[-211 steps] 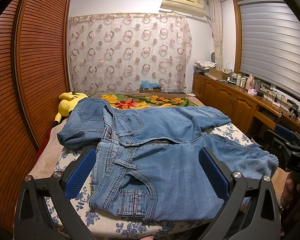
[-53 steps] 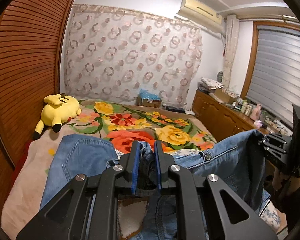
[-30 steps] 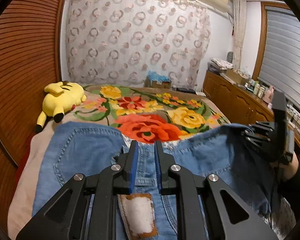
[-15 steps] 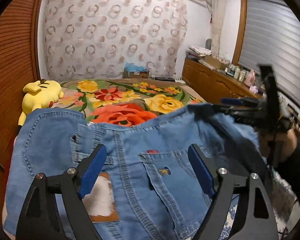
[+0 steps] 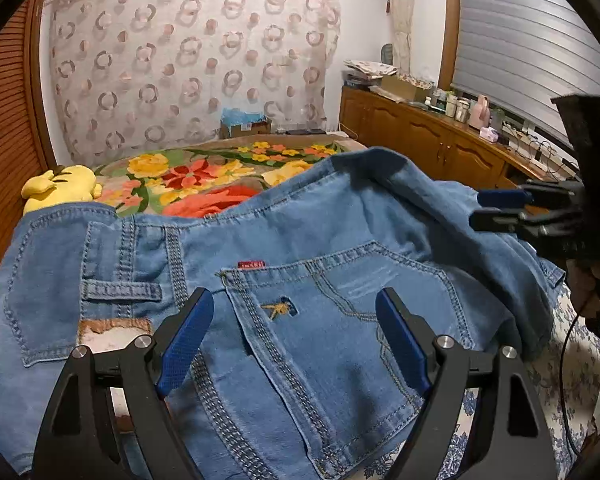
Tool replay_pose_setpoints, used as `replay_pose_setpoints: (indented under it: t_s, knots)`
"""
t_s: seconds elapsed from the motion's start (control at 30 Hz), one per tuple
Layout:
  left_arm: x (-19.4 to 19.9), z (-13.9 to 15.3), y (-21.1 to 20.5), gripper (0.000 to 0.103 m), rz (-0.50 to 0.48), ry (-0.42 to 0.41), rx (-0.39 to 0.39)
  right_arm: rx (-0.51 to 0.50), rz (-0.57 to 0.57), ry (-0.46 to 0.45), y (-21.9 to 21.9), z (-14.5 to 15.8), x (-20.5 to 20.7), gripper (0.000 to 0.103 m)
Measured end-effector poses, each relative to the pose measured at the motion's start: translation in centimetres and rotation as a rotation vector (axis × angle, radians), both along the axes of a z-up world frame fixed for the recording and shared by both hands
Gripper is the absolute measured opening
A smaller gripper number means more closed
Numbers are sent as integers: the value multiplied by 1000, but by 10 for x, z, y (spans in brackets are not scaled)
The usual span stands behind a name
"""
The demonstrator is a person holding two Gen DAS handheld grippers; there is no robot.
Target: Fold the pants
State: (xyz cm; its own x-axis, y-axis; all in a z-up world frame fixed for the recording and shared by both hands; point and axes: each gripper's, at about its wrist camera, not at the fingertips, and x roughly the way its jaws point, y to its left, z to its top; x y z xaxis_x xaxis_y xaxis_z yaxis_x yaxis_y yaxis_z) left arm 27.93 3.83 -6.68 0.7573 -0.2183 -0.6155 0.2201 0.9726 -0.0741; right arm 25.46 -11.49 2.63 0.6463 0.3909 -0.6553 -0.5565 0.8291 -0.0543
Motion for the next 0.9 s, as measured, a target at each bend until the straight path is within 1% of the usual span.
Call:
replay_pose_setpoints:
  t_s: [0.07,0.17,0.3,0.33,0.37,0.4,0.43,0.47,0.57,0.7,0.77,0.83,0.9]
  knots:
    - [0,-2,-1,84,-1,1,5,-24,-3,13,0,-3,0,55]
    - [0,-2,-1,84,-2,2,3,-29,-10,45,-3,-5,-1,55]
    - [-2,-4,-1,84,5,4,5,-42,-13,61,-9,-8,-7,54]
    - [-3,-4,-1,84,5,4,4,-45,-13,67,-11,-10,-6,51]
    - [-2,-5,-1,84,4,3,3,-48,-14,74,-13,-12,-6,44]
    - [-2,-5,-1,84,5,2,4,-49,-16,80,-15,-13,-5,42]
    - [-2,-5,-1,84,6,2,5,-44,-14,84,-17,-13,-4,36]
    - [-2,-5,-1,84,6,3,4,-40,-6,92,-19,-14,-4,26]
    - [-3,-7,2,84,9,3,-1,-27,7,92,-24,-10,-3,12]
    - [-2,-8,4,84,14,7,-2,-25,13,54,-31,4,-1,10]
    - [-2,-9,4,84,14,7,-2,-22,-5,29,-35,13,3,9]
    - [-1,-10,4,84,14,10,0,4,-27,11,-44,23,8,9]
    - [-1,-10,5,84,14,15,2,3,-51,-22,-50,32,13,5]
